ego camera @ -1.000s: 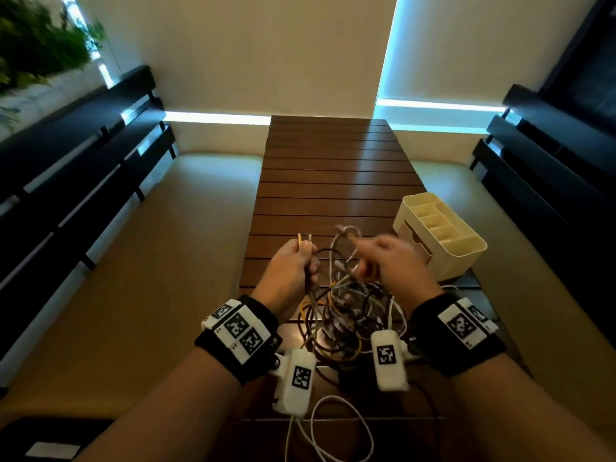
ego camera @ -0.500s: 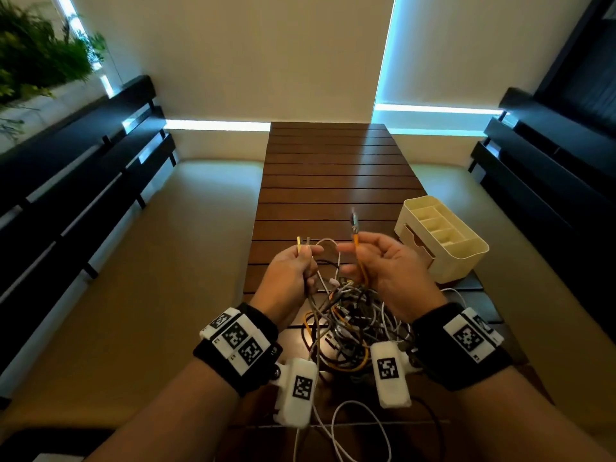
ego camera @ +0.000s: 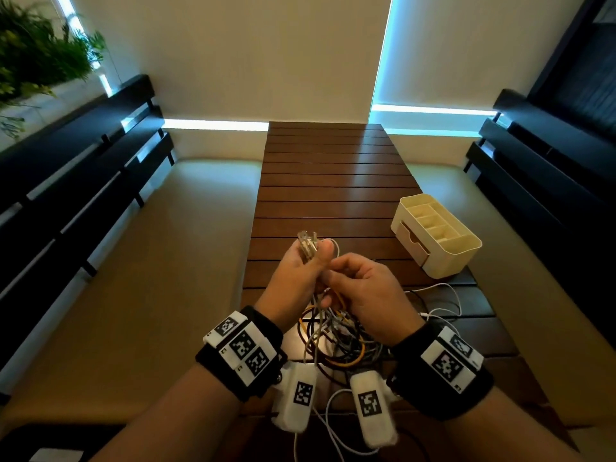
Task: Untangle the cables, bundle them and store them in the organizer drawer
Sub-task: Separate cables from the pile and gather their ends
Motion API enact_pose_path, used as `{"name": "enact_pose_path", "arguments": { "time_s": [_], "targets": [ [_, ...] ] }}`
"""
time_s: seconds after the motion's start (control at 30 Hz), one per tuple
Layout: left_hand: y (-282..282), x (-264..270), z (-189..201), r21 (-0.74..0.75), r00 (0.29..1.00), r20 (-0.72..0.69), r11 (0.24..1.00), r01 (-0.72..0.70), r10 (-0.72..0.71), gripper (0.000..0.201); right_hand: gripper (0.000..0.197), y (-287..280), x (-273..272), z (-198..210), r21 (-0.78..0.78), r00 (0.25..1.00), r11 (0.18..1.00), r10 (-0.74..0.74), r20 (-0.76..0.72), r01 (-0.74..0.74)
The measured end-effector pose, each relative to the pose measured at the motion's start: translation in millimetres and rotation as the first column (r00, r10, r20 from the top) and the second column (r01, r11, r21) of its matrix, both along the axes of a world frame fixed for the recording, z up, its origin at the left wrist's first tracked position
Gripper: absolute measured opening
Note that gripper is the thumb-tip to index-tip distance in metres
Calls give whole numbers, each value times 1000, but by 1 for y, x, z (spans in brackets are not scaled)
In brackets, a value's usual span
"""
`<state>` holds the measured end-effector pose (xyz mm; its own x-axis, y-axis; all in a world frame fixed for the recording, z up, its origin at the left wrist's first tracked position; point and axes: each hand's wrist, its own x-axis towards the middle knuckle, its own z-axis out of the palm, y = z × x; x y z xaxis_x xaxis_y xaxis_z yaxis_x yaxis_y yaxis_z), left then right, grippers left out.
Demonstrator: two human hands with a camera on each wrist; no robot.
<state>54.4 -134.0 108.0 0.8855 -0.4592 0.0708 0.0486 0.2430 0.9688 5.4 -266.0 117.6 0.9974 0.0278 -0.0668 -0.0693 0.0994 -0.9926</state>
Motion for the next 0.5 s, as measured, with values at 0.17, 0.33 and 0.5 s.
{"name": "enact_pose_path", "arguments": {
  "time_s": [0.17, 0.33, 0.5],
  "targets": [
    [-3, -6, 3, 16, 990, 56, 992, -129, 128, 40, 13, 5, -1, 3, -10, 999, 1000, 10, 50, -10],
    [-1, -7, 7, 68, 978, 129, 983, -173, 163, 45, 10, 2, -3, -5, -62, 995, 996, -51, 90, 57],
    [1, -10, 14, 19, 991, 124, 999, -49, 46, 31, 12, 5, 2, -2, 160, 989, 980, -128, 79, 114]
  ]
}}
